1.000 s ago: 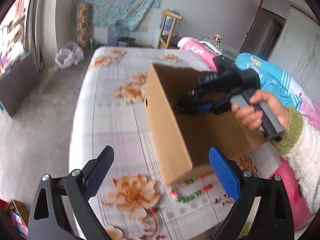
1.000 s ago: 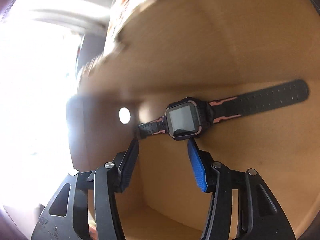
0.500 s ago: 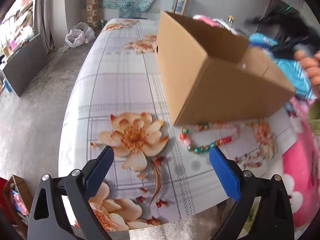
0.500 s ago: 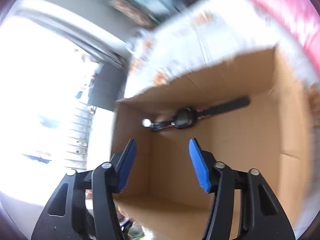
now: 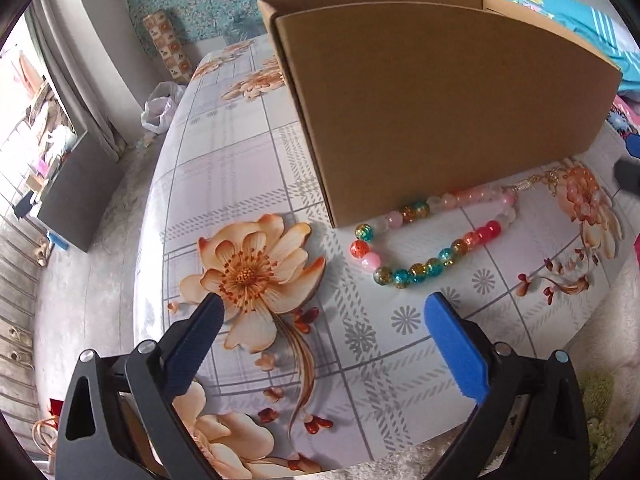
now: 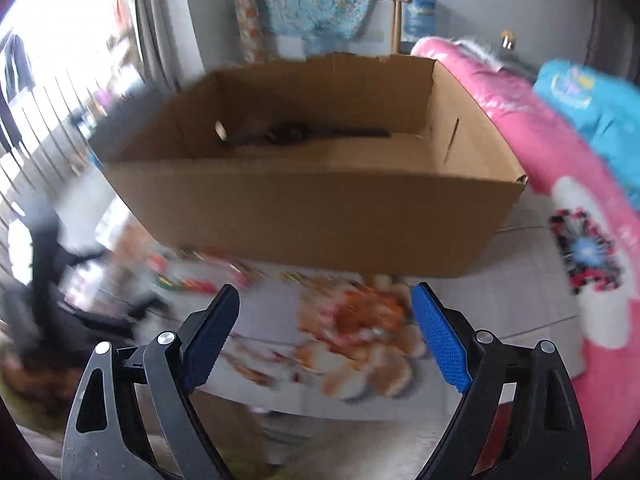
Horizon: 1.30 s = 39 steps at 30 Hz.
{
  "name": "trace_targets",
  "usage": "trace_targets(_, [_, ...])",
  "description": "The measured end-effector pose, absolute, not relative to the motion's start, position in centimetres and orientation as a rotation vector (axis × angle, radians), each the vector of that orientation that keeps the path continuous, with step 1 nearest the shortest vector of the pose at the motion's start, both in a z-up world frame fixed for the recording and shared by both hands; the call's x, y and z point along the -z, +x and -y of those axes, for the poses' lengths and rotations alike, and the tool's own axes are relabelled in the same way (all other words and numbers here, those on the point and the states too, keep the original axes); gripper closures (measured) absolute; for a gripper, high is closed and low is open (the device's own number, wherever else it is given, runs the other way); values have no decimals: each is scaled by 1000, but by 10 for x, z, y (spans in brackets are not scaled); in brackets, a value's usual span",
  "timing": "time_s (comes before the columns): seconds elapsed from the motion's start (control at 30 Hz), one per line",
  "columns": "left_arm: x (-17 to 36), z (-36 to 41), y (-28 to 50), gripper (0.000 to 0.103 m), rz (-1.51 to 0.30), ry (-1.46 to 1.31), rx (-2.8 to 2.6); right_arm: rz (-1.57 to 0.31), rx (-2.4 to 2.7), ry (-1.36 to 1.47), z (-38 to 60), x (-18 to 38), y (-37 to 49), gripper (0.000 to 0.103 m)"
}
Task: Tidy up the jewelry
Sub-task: 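Move the right gripper back toward the multicolour bead bracelet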
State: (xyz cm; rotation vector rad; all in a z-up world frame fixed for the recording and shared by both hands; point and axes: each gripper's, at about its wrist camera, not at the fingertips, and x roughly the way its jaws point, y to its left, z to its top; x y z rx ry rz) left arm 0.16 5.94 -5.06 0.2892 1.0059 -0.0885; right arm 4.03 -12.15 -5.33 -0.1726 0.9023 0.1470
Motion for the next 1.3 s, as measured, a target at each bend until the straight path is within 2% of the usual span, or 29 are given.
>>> trace_targets(0.07, [50,-54,-1,4,-1003,311,75,-893,-122,-231,112,61,31,8])
trace_targets(0.2, [49,-58,-3,4,-1027,281,59,-911,-125,-172,107,70,36,8])
trace_targets(0.37, [51,-66,4,4,-1077,170,79,-816,-25,-238,108,69,40,8])
trace_targets(0.6, [48,-69,3,4,-1049,124,103,-744,-53,-208,124,65,30,8])
trace_targets(0.7, [33,-78,10,4,-970,71,132,-724,-90,-174,126,67,26,8])
trace_targets(0.83, [27,-63,25,4,-945,120,108,-726,-101,-153,126,70,20,8])
trace_targets(0.97, [45,-50,37,4,-960,180,81,-713,-123,-109,135,60,12,8])
trace_targets(1.3, [49,-54,-6,4,-977,251,116,-672,-142,-39,144,57,5,8])
